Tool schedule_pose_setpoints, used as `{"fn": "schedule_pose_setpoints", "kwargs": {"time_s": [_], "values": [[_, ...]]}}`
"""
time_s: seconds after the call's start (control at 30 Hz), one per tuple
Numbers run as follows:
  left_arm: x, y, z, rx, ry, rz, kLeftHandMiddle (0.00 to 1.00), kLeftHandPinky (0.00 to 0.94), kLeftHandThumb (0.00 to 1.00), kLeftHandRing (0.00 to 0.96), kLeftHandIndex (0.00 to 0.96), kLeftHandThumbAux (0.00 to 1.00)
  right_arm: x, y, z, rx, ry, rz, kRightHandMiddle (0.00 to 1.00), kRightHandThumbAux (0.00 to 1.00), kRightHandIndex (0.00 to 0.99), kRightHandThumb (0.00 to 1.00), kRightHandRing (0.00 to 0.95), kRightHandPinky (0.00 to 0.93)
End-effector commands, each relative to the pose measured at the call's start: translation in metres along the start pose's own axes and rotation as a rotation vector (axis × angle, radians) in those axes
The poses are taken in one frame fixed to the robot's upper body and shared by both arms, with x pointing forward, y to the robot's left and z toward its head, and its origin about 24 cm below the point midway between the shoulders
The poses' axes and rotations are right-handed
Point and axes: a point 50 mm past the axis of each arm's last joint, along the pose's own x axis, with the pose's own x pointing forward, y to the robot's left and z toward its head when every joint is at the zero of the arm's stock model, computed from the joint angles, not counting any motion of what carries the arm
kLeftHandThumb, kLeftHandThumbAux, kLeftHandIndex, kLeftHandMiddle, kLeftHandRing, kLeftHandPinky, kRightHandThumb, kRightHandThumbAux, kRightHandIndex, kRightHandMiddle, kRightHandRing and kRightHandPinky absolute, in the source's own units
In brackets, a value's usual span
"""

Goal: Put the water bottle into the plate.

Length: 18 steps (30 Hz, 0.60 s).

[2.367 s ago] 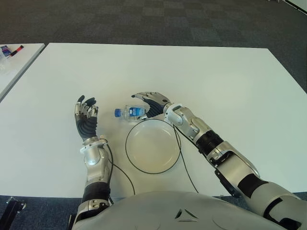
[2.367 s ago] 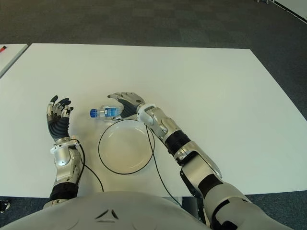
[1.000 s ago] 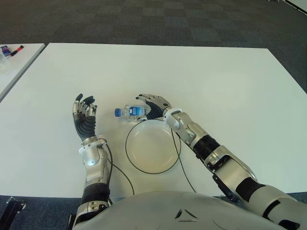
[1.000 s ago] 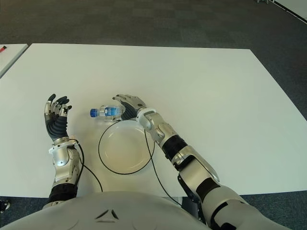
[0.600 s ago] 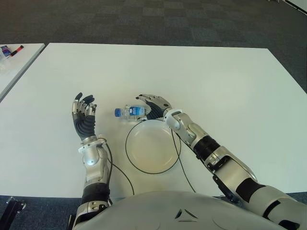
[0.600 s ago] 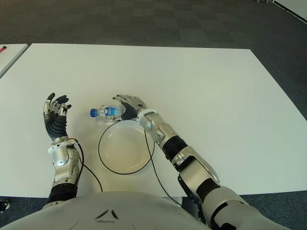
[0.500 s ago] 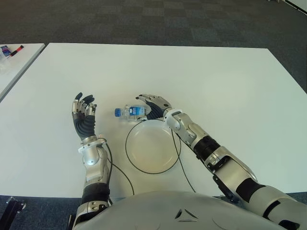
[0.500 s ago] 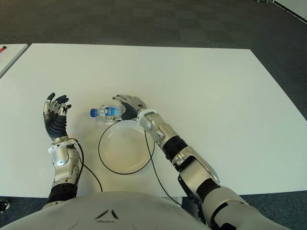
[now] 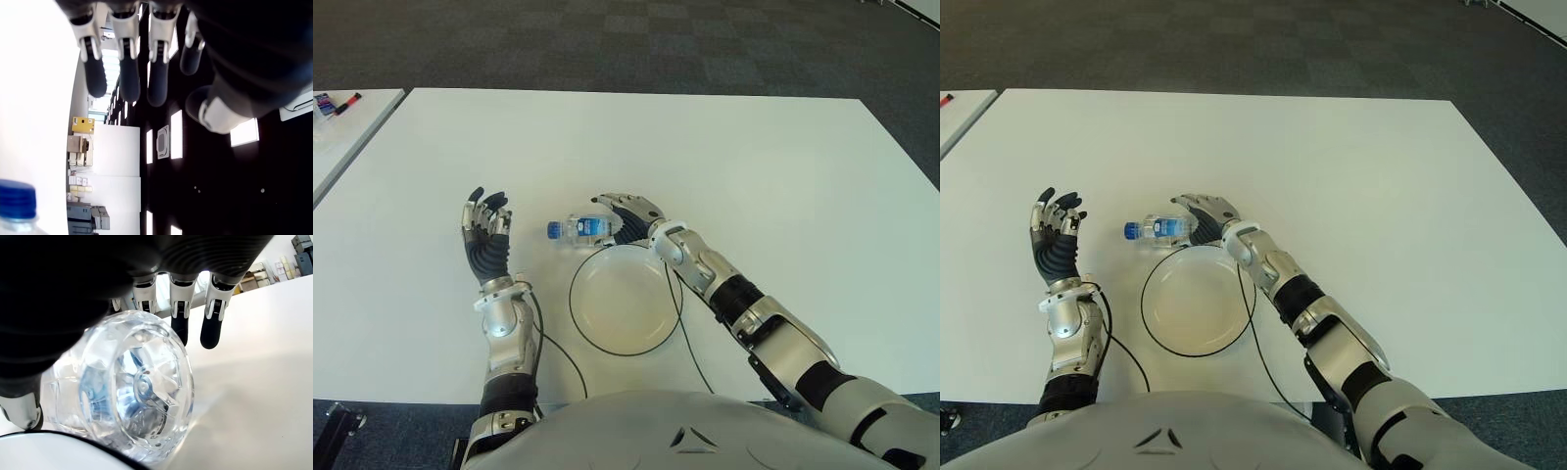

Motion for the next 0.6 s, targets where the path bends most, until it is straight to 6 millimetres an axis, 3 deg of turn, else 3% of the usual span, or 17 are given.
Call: {"fn": "schedule_pose_setpoints", "kwargs": {"time_s": [0.03, 0.37, 0.6], "values": [[-0.0028, -0.0020, -0.0013, -0.002, 0.011, -0.002, 0.300, 0.321, 0.562, 0.293, 0.180, 0.638, 0.0043, 0.0038, -0.0023, -0.046, 0.012, 0.064, 0.115, 0.549, 0.035, 0.221, 0.149, 0.222], [-0.0017, -0.0051, 0.0027, -0.009, -0.010, -0.002, 0.306, 0.330, 0.576, 0.298, 0.183, 0.648, 0.0089, 0.0055, -0.0005, -0.159, -0.034, 0.125, 0.198, 0.541, 0.058, 0.248, 0.267, 0.364], [-0.0005, -0.0061, 0.0040, -0.004, -0.021, -0.006, 0.312, 0.344, 0.560, 0.307, 0.184, 0.646, 0.0103, 0.0061, -0.0005, -0.187, -0.050, 0.135, 0.229, 0.535, 0.063, 0.258, 0.306, 0.393]]}}
